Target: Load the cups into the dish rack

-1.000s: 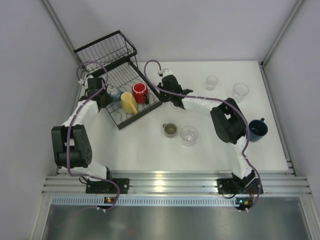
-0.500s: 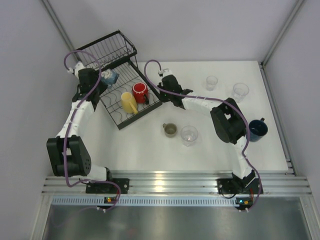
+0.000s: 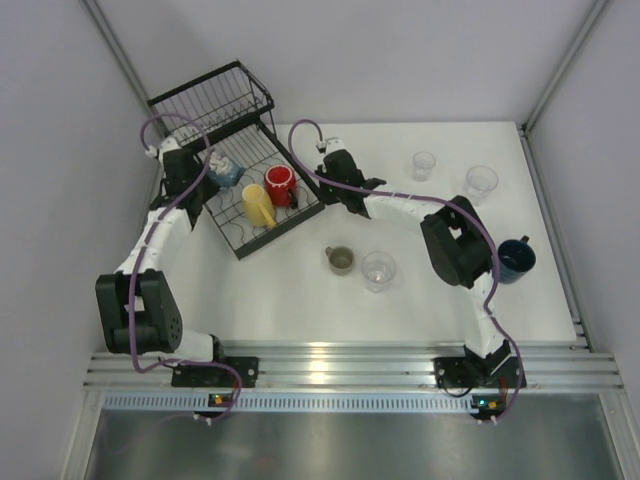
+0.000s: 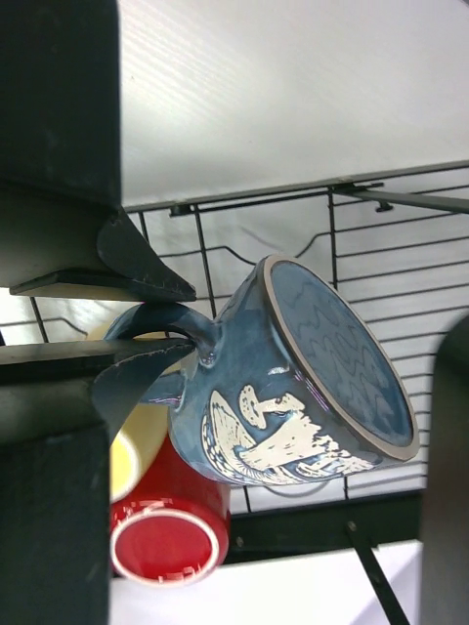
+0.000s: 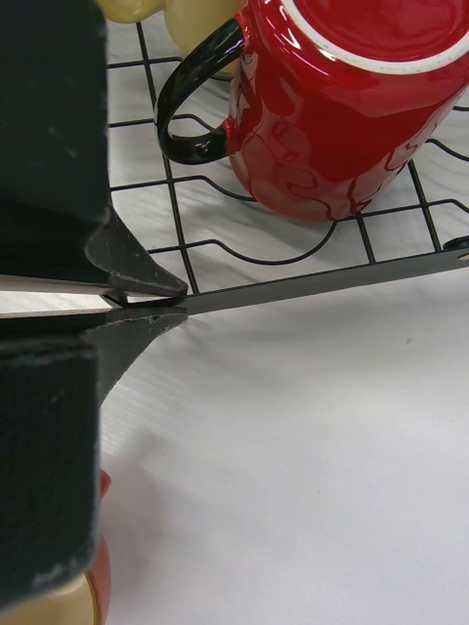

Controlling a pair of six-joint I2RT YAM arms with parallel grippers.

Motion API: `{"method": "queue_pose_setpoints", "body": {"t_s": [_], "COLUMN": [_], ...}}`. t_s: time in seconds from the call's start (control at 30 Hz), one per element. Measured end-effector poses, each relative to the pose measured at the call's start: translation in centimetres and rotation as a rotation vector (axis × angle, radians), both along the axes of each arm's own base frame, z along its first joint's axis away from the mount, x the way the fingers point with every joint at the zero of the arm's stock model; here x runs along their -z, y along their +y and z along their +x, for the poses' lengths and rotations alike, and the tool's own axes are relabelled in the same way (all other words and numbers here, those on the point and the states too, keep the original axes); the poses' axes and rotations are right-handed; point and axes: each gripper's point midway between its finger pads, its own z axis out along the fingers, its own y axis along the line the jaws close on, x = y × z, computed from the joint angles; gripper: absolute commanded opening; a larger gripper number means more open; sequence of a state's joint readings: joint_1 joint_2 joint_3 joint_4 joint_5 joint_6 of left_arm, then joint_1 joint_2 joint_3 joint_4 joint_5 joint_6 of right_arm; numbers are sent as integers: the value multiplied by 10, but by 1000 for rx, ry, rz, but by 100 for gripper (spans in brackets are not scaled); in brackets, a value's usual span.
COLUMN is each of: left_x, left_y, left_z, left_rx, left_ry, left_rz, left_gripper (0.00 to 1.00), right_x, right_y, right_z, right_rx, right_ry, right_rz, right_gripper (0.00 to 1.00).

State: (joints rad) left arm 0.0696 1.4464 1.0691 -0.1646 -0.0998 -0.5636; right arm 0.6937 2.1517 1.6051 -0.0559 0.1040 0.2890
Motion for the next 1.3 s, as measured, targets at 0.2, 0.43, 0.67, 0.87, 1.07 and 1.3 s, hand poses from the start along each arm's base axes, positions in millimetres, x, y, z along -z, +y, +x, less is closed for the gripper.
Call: {"method": "queue_pose_setpoints", "body": {"t_s": [0.2,0.43,0.67,0.87,1.07,1.3], "left_x": [15,-2,-20,-18,-4,0], "left_y": [8,12,5,4,14,24], "left_z": [-6,-9,-8,-9,-17,-14], "left_rx": [16,15,39,44,11,-45], "left_ry": [33,4,-32,-32,3,-13], "left_rz": [101,241,358,480,576,652], "left_gripper": [0,0,0,0,0,0], "right_x": [0,0,0,0,1,1], "right_y": [0,0,2,3,5,5], "right_z": [0,0,-1,-3,-4,-7], "right_rx": [0,-1,-13,-31,-48,-60], "right_ry": [0,-1,3,3,5,6], "right_rz": [0,1,2,0,1,6], "right_gripper": [0,0,18,18,26,32]}}
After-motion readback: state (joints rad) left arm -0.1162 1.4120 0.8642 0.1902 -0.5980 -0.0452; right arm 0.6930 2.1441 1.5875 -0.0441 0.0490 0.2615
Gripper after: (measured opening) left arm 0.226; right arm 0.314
